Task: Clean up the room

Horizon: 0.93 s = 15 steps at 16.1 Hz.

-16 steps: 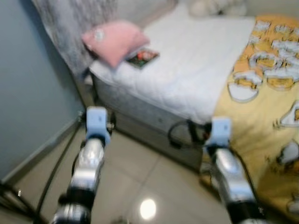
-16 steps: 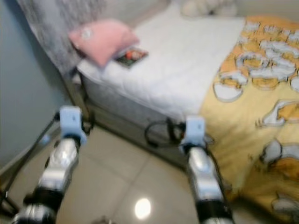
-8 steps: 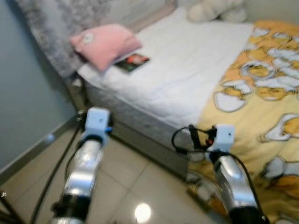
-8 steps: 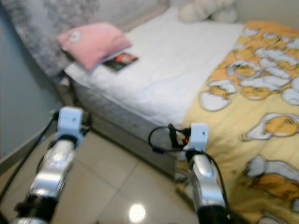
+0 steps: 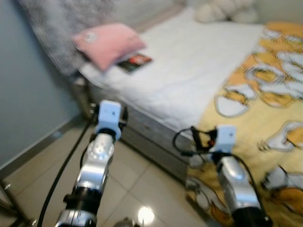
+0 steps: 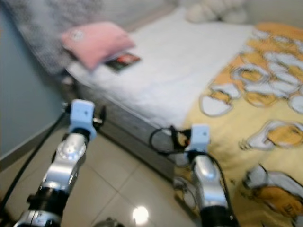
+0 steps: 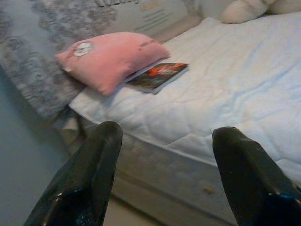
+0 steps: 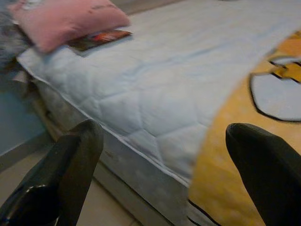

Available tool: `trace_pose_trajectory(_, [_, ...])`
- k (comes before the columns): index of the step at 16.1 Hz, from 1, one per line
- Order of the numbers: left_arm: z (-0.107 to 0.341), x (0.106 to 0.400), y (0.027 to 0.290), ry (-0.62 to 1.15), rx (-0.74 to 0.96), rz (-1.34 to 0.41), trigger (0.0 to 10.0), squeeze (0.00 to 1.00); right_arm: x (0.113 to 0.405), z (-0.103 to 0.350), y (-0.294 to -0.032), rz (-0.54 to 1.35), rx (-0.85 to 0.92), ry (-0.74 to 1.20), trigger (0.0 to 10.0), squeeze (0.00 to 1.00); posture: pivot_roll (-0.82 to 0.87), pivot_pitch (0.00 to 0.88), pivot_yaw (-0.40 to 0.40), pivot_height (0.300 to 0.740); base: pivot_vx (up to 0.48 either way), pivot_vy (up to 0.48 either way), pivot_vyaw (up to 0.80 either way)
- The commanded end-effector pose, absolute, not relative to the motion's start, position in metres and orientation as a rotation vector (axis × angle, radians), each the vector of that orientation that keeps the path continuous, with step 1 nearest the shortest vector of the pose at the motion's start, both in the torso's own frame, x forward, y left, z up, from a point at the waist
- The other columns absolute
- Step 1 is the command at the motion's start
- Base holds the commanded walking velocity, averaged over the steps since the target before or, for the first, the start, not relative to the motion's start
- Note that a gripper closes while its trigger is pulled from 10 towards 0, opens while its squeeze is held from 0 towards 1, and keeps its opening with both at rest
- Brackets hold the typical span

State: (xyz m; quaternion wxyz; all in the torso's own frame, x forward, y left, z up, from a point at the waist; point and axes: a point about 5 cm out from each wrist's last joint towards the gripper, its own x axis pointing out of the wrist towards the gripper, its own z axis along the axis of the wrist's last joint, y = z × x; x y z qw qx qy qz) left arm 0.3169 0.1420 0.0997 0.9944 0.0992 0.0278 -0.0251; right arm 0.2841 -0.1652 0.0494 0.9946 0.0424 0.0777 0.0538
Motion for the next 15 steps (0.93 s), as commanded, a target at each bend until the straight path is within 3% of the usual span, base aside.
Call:
trace_pose_trajectory(1, [0.100, 0.321, 0.143, 0.074, 0.232, -0.055, 10.0, 0.00, 0.286, 0.051, -0.163, 0.100, 0.102, 0.147, 10.0, 0.00, 0.03, 0.000, 0.047, 0.740, 0.000, 0.000, 0.57])
trace_pose_trajectory(8, [0.101, 0.318, 0.137, 0.066, 0.256, -0.122, 10.0, 0.00, 0.286, 0.048, -0.166, 0.122, 0.115, 0.159, 10.0, 0.00, 0.03, 0.000, 0.049, 0.740, 0.000, 0.000, 0.52])
trace_pose_trajectory(11, [0.103, 0.320, 0.144, 0.073, 0.166, -0.033, 10.0, 0.00, 0.286, 0.049, -0.162, 0.153, 0.114, 0.156, 10.0, 0.00, 0.03, 0.000, 0.048, 0.740, 0.480, 0.000, 0.47])
trace_pose_trajectory(15, [0.098, 0.320, 0.148, 0.097, 0.170, -0.007, 10.0, 0.00, 0.285, 0.047, -0.166, 0.152, 0.105, 0.166, 10.0, 0.00, 0.03, 0.000, 0.053, 0.740, 0.480, 0.000, 0.46])
